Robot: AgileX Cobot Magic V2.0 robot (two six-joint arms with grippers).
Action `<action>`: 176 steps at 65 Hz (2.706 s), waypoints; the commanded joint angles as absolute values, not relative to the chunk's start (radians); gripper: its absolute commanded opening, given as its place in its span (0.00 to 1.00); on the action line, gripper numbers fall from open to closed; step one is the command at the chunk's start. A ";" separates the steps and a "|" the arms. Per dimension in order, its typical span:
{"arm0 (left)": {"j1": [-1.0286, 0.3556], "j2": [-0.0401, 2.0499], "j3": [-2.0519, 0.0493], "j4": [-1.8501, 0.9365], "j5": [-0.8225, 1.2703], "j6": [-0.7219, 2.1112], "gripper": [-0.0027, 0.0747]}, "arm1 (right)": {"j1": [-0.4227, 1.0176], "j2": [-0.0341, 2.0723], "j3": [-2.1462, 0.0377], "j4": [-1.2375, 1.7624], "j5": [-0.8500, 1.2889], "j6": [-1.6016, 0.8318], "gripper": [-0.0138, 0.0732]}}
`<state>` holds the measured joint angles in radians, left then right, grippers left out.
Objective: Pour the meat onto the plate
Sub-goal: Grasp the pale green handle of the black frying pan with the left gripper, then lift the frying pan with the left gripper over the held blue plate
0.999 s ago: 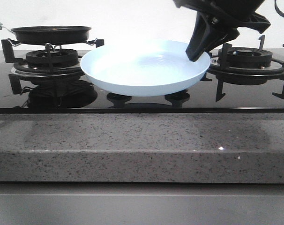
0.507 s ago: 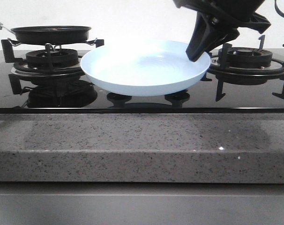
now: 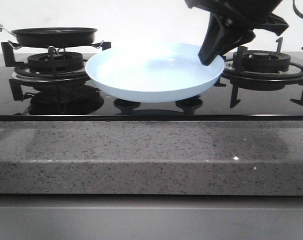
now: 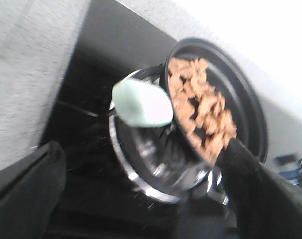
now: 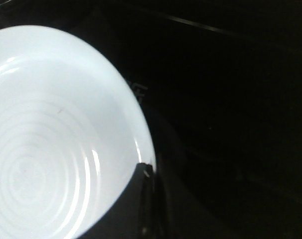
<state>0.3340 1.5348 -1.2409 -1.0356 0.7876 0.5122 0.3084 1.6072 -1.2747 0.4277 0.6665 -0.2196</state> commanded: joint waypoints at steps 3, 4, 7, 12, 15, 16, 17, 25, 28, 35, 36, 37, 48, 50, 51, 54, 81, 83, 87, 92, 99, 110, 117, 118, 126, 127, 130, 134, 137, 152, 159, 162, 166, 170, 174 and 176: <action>0.335 1.567 -1.291 -1.214 0.761 0.519 0.83 | 0.311 1.568 -1.298 0.449 0.622 -0.231 0.02; 0.335 1.579 -1.293 -1.225 0.761 0.519 0.83 | 0.311 1.568 -1.298 0.449 0.622 -0.231 0.02; 0.335 1.601 -1.295 -1.261 0.761 0.519 0.83 | 0.311 1.568 -1.298 0.449 0.622 -0.231 0.02; 0.334 1.640 -1.297 -1.324 0.761 0.521 0.83 | 0.311 1.568 -1.298 0.449 0.622 -0.231 0.02; 0.331 1.658 -1.297 -1.353 0.763 0.523 0.83 | 0.311 1.568 -1.298 0.449 0.622 -0.231 0.02; 0.330 1.664 -1.297 -1.368 0.766 0.523 0.83 | 0.311 1.568 -1.298 0.449 0.622 -0.231 0.02; 0.330 1.669 -1.297 -1.377 0.768 0.525 0.83 | 0.311 1.568 -1.298 0.449 0.622 -0.231 0.02; 0.330 1.717 -1.297 -1.504 0.835 0.624 0.83 | 0.311 1.568 -1.298 0.449 0.622 -0.231 0.02; 0.330 1.726 -1.297 -1.540 0.856 0.639 0.83 | 0.311 1.568 -1.298 0.449 0.622 -0.231 0.02; 0.330 1.736 -1.299 -1.591 0.880 0.660 0.83 | 0.311 1.568 -1.298 0.449 0.622 -0.231 0.02; 0.330 1.736 -1.299 -1.593 0.881 0.660 0.83 | 0.311 1.568 -1.298 0.449 0.622 -0.231 0.02; 0.328 1.736 -1.299 -1.600 0.881 0.660 0.83 | 0.311 1.568 -1.298 0.449 0.622 -0.231 0.02; 0.322 1.736 -1.299 -1.655 0.902 0.697 0.83 | 0.311 1.568 -1.298 0.449 0.622 -0.231 0.02; 0.319 1.736 -1.299 -1.655 0.902 0.697 0.83 | 0.311 1.568 -1.298 0.449 0.622 -0.231 0.02; 0.319 1.736 -1.299 -1.655 0.905 0.697 0.83 | 0.311 1.568 -1.298 0.449 0.622 -0.231 0.02; 0.319 1.736 -1.299 -1.656 0.912 0.697 0.83 | 0.311 1.568 -1.298 0.449 0.622 -0.231 0.02; 0.319 1.738 -1.299 -1.656 0.900 0.697 0.83 | 0.311 1.568 -1.298 0.449 0.622 -0.231 0.02; 0.319 1.738 -1.299 -1.656 0.893 0.697 0.83 | 0.311 1.568 -1.298 0.449 0.622 -0.231 0.02; 0.319 1.738 -1.299 -1.656 0.883 0.697 0.83 | 0.311 1.568 -1.298 0.449 0.622 -0.231 0.02; 0.319 1.738 -1.299 -1.656 0.881 0.697 0.83 | 0.311 1.568 -1.298 0.449 0.622 -0.231 0.02; 0.319 1.738 -1.299 -1.656 0.881 0.701 0.83 | 0.311 1.568 -1.298 0.449 0.622 -0.231 0.02; 0.310 1.738 -1.299 -1.656 0.886 0.703 0.83 | 0.311 1.568 -1.298 0.449 0.622 -0.231 0.02; 0.300 1.740 -1.299 -1.668 0.879 0.703 0.83 | 0.311 1.568 -1.298 0.449 0.622 -0.231 0.02; 0.300 1.740 -1.299 -1.667 0.874 0.703 0.83 | 0.311 1.568 -1.298 0.449 0.622 -0.231 0.02; 0.288 1.740 -1.299 -1.666 0.829 0.703 0.83 | 0.311 1.568 -1.298 0.449 0.622 -0.231 0.02; 0.288 1.740 -1.299 -1.668 0.829 0.703 0.83 | 0.311 1.568 -1.298 0.449 0.622 -0.231 0.02; 0.288 1.740 -1.299 -1.671 0.829 0.703 0.83 | 0.311 1.568 -1.298 0.449 0.622 -0.231 0.02; 0.288 1.740 -1.299 -1.669 0.824 0.703 0.83 | 0.311 1.568 -1.298 0.449 0.622 -0.231 0.02; 0.288 1.740 -1.299 -1.671 0.824 0.703 0.83 | 0.311 1.568 -1.298 0.449 0.622 -0.231 0.02; 0.288 1.740 -1.299 -1.671 0.815 0.703 0.47 | 0.311 1.568 -1.298 0.449 0.622 -0.231 0.02; 0.288 1.740 -1.299 -1.671 0.815 0.703 0.31 | 0.311 1.568 -1.298 0.449 0.622 -0.231 0.02; 0.288 1.740 -1.299 -1.671 0.815 0.703 0.26 | 0.311 1.568 -1.298 0.449 0.622 -0.231 0.02; 0.288 1.740 -1.299 -1.671 0.815 0.703 0.21 | 0.311 1.568 -1.298 0.449 0.622 -0.231 0.02; 0.288 1.740 -1.299 -1.671 0.815 0.703 0.17 | 0.311 1.568 -1.298 0.449 0.622 -0.231 0.02; 0.288 1.740 -1.299 -1.671 0.817 0.703 0.16 | 0.311 1.568 -1.298 0.449 0.622 -0.231 0.02; 0.288 1.740 -1.299 -1.673 0.824 0.703 0.15 | 0.311 1.568 -1.298 0.449 0.622 -0.231 0.02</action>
<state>0.2920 1.7861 -1.2651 -1.6104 0.7884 0.6963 0.3084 1.6072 -1.2747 0.4284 0.6665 -0.2196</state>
